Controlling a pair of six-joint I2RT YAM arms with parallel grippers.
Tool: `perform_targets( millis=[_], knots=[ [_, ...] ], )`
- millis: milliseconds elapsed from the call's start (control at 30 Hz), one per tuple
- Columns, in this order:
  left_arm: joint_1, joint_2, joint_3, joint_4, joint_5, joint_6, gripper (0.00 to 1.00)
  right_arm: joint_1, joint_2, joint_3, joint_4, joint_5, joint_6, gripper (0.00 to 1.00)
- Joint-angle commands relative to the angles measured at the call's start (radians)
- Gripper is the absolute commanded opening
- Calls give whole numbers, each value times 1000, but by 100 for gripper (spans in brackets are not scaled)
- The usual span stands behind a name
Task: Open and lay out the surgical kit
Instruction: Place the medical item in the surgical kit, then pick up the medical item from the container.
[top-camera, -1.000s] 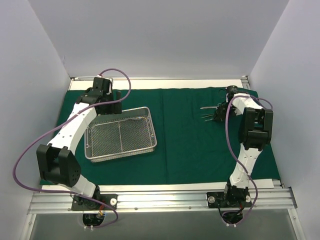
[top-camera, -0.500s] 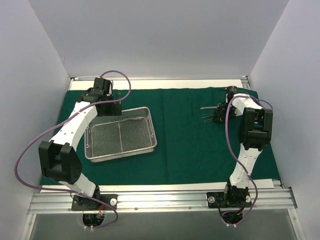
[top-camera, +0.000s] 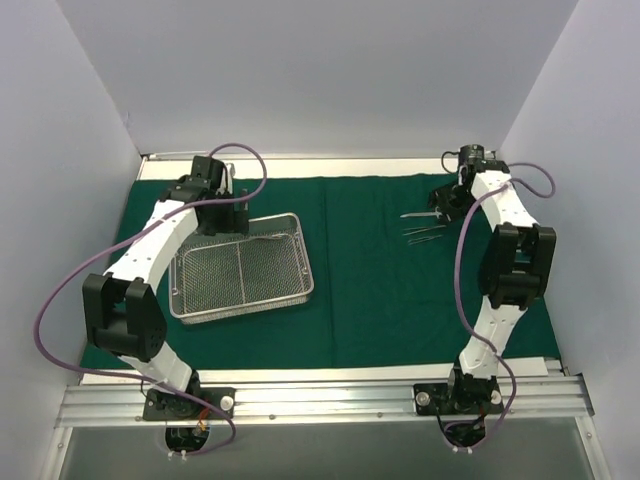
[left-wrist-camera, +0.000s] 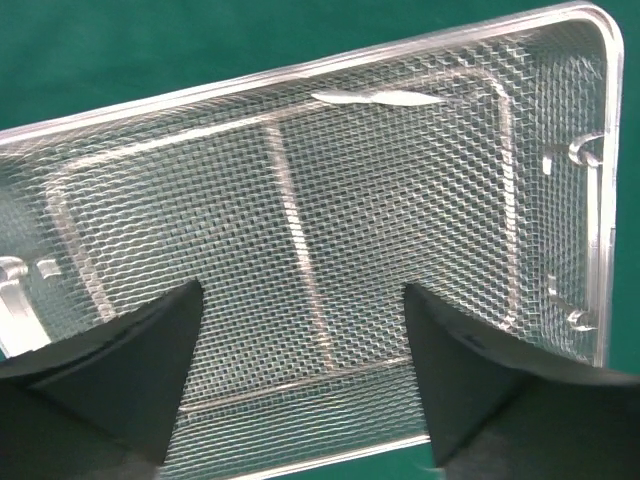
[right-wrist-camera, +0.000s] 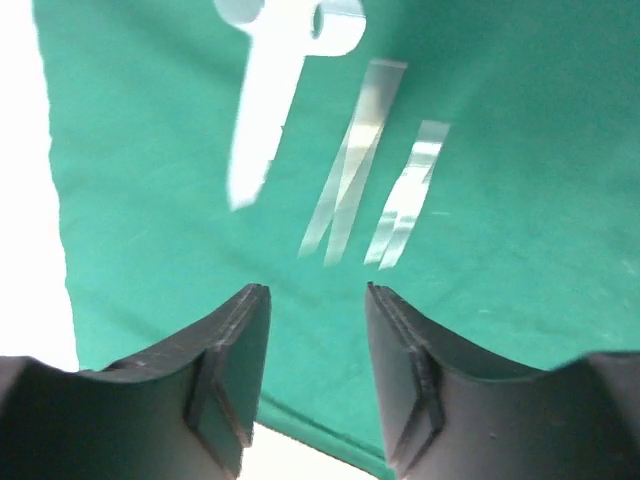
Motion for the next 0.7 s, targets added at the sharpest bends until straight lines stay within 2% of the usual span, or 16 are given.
perform_targets(
  millis=[0, 67, 167, 333, 400, 467, 533, 600, 667],
  knots=[
    [7, 52, 36, 28, 152, 7, 85, 30, -48, 129, -54, -44, -233, 46],
    [4, 98, 42, 30, 202, 13, 76, 61, -36, 156, -38, -114, -359, 47],
    [1, 158, 54, 35, 244, 18, 72, 119, -56, 169, -14, -151, -455, 48],
    [-1, 241, 103, 12, 236, -76, 70, 161, -131, 48, 70, -176, -488, 48],
    [-3, 260, 99, 19, 207, -175, 70, 161, -166, 5, 101, -185, -489, 48],
    [-15, 232, 56, 66, 212, -235, 65, 165, -196, -44, 132, -194, -495, 48],
    [-36, 189, -7, 241, 232, -220, 64, 169, -202, -63, 163, -217, -502, 48],
    [-64, 171, -27, 307, 227, -196, 62, 172, -194, -58, 166, -243, -515, 47],
    [-97, 206, 3, 294, 213, -108, 62, 175, -188, -46, 163, -248, -529, 47]
  ],
)
